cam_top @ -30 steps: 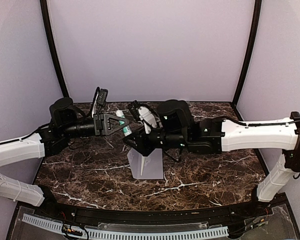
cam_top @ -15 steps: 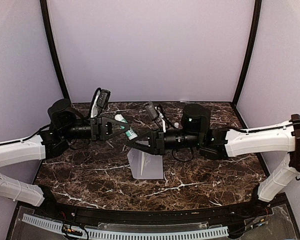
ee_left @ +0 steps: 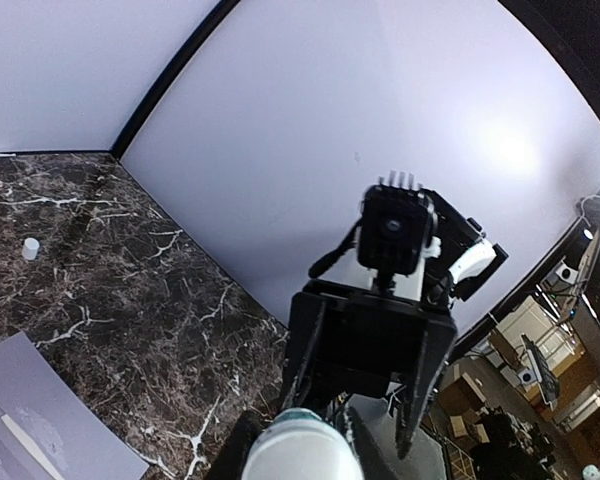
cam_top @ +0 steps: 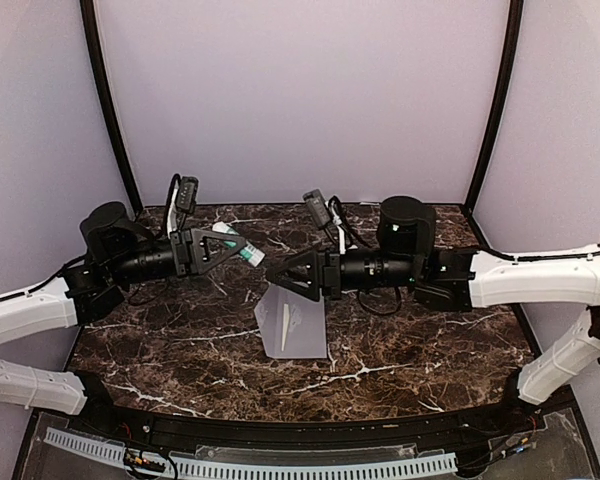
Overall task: Place the letter into the envelope and seal it
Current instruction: Unscrew the solid glue.
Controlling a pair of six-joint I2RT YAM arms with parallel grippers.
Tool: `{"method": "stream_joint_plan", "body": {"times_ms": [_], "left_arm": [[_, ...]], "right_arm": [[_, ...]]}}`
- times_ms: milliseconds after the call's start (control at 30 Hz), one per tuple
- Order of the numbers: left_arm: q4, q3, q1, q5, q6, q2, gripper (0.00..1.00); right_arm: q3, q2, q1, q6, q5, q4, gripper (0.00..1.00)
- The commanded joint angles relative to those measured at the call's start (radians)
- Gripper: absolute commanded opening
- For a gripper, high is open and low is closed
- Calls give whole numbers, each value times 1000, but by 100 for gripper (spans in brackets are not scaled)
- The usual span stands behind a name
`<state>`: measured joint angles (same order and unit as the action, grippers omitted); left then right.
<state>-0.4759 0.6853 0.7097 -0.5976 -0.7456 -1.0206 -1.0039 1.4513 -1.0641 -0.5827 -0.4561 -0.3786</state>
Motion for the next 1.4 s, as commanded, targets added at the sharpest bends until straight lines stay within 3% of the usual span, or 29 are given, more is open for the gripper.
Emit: {"method": "stream_joint_plan", "body": {"times_ms": [0,333,533,667,800,1033,1233,1300,1367], "left_arm": [[59,4,-5,120,-15,24,0],[56,47,-4,-60,-14,-63,0],[58,53,-4,-121,-6,-70,0],[68,50,-3,-125,-3,-63,0],[86,49,-3,-123,4,-65,0],[100,51,-4,-109,13,-71,0],[100,51,-3,-107,17,-76,0],[103,50,-3,-99,19,-75,7],[108,49,-3,-70,25,-70,30]], "right_arm": [[-40,-61,-50,142,170,170,63],[-171,6,-135,289,473,375,68],[-267,100,-140,322,513,458,63],[-292,127,-142,327,509,460,56],[-311,144,-144,317,486,454,42],[-317,155,-152,310,474,444,37],[-311,152,-153,295,477,423,18],[-300,146,-153,282,465,394,16],[-281,138,-153,261,461,360,15]]}}
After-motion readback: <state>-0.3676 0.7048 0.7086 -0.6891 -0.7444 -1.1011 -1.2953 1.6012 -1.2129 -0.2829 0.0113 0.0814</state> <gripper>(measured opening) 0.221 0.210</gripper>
